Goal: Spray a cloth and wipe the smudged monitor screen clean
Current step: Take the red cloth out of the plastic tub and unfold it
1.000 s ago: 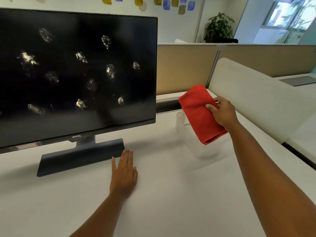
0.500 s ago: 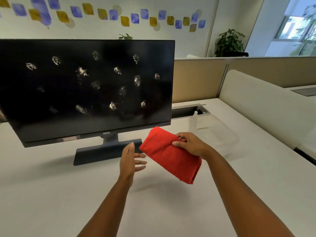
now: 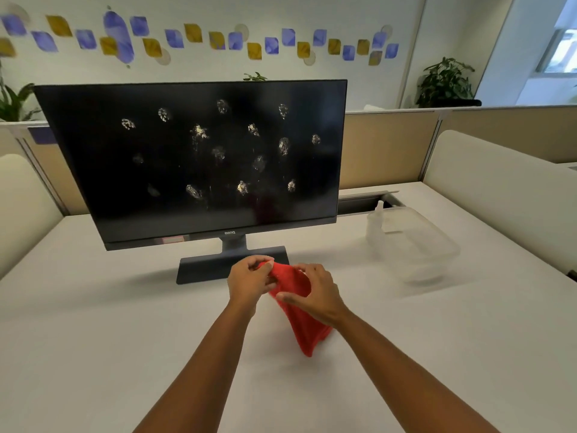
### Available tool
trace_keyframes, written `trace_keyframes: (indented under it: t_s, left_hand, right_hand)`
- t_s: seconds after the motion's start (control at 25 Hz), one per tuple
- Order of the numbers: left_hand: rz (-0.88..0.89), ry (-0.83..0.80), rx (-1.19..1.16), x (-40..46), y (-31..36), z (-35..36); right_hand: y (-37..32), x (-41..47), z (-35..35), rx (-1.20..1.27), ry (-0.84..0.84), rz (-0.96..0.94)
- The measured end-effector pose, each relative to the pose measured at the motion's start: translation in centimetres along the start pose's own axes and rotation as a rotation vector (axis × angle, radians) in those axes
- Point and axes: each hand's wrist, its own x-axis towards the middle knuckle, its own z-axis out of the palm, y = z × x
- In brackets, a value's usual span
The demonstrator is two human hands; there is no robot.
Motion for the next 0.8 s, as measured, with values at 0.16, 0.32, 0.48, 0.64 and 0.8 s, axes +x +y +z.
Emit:
trace_keyframes:
  t_s: [0.16,0.32,0.48,0.64,0.8]
  left_hand:
    - [-0.017,0.050,-0.054,0.3,1.5,-0.3]
    - [0.017,0.023,-0.097,2.0,3.0,-2.7]
    - [0.084,0.009,0.240,4.5,4.0,-5.3]
    - [0.282,0.080,0.221,6.1,5.2,-5.7]
    - [0.388,0.040,0.280,6.2,3.9,-7.3]
  right_hand:
    - [-1.4,-0.4,1.6,-0.181,0.059,-0.020]
    - [-1.3,1.2,-1.2,-0.124,0.151,0.057]
    - [-3.0,4.3,-4.3,-0.185,0.174,0.016]
    - [-5.6,6.5,-5.5,-0.073,0.344,-0.065]
    - [-4.9,6.2,-4.9,-0.033,0.354,-0.153]
